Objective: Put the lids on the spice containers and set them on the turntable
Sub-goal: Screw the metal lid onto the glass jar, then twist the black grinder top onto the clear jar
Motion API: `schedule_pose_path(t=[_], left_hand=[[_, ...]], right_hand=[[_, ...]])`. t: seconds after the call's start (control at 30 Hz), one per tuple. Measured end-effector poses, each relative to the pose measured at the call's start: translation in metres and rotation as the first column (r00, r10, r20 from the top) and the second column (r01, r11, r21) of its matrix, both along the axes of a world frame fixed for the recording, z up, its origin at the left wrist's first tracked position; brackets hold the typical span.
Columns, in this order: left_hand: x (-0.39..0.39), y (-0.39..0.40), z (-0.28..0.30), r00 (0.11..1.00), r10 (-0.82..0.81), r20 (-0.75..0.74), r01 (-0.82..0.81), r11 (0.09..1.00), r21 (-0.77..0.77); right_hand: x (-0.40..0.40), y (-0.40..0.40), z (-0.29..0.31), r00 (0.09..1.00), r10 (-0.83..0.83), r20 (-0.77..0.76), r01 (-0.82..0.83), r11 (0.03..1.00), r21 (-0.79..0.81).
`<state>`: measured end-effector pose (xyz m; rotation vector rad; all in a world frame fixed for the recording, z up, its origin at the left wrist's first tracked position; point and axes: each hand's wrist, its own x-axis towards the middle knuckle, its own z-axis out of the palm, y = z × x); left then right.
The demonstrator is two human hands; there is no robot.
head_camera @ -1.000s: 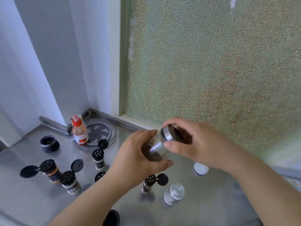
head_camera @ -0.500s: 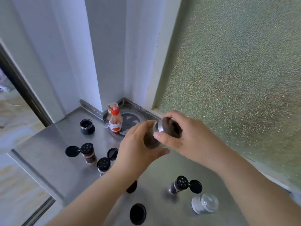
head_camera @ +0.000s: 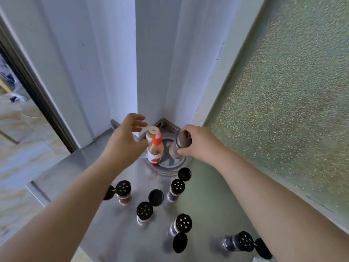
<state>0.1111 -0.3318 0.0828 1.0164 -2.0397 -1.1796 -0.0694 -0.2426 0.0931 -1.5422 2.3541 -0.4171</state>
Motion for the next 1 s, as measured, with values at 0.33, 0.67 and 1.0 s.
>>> schedule_pose_path(t=[0.33,0.67,1.0], left_hand=[[0.051,-0.070,-0.081,0.959,-0.007,0.282,-0.021,0.995,0.096],[0.033,-0.110,-0.155,0.837,-0.114,0.535,0.066,0.992,0.108],[0.020,-0.103,-0.128,0.884,0.035,0.467,-0.045,0.999,0.011]], right_hand=[[0.009,-0.053,-0.094,0.999,-0.031,0.038,0.018,0.947,0.322],[0.015,-0.029,-0.073,0.997,-0.063,0.045,0.042,0.925,0.379],[0.007,0.036,-0.046,0.990,-0.098,0.099,0.082,0.984,0.159]])
